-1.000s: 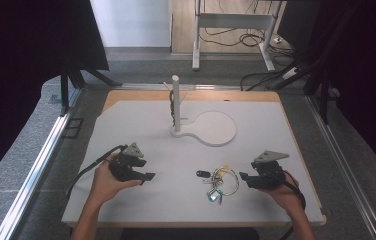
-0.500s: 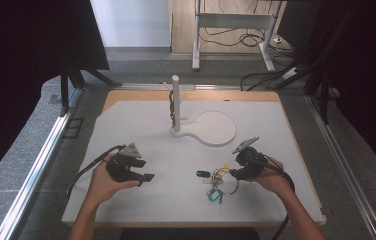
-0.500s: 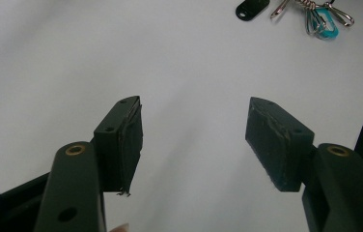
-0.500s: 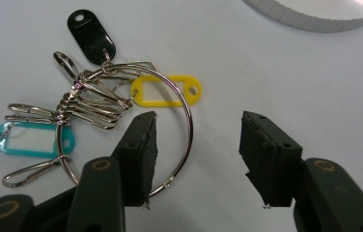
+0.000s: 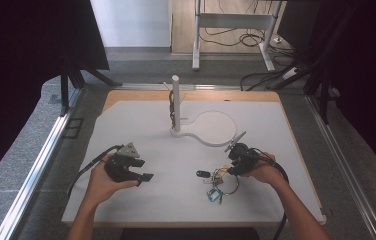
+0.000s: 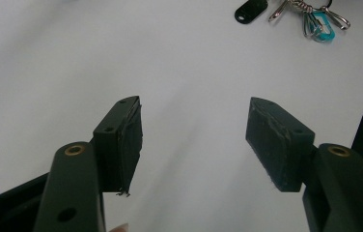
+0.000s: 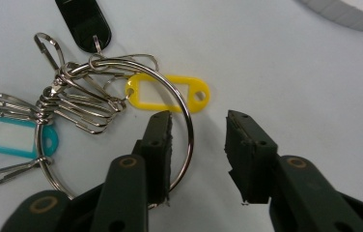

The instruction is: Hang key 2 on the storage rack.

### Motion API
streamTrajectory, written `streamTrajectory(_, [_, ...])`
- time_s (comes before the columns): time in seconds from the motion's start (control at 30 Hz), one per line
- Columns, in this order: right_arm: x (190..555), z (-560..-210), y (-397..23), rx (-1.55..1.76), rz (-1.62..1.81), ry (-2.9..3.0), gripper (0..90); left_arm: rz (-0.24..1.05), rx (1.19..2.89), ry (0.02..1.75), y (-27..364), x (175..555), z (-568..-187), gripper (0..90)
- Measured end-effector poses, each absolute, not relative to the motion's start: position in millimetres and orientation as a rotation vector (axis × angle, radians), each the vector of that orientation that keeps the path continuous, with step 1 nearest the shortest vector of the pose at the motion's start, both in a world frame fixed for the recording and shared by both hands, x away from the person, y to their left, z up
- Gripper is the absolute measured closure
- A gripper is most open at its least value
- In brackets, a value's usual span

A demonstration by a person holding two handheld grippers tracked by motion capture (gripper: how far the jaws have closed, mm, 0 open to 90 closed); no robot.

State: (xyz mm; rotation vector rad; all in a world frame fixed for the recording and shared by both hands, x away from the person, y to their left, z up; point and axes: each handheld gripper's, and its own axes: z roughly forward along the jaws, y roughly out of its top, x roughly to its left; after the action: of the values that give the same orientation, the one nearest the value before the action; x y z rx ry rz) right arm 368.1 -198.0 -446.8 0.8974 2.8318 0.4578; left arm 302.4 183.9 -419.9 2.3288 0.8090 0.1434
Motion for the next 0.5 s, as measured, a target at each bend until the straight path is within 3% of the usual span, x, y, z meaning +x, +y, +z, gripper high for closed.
streamTrajectory(0.5, [381.2,-457.3,-186.0,0.847,0.336,2.978,85.5,0.149,2.332,0.802,183.9,301.5,-420.1,38.5])
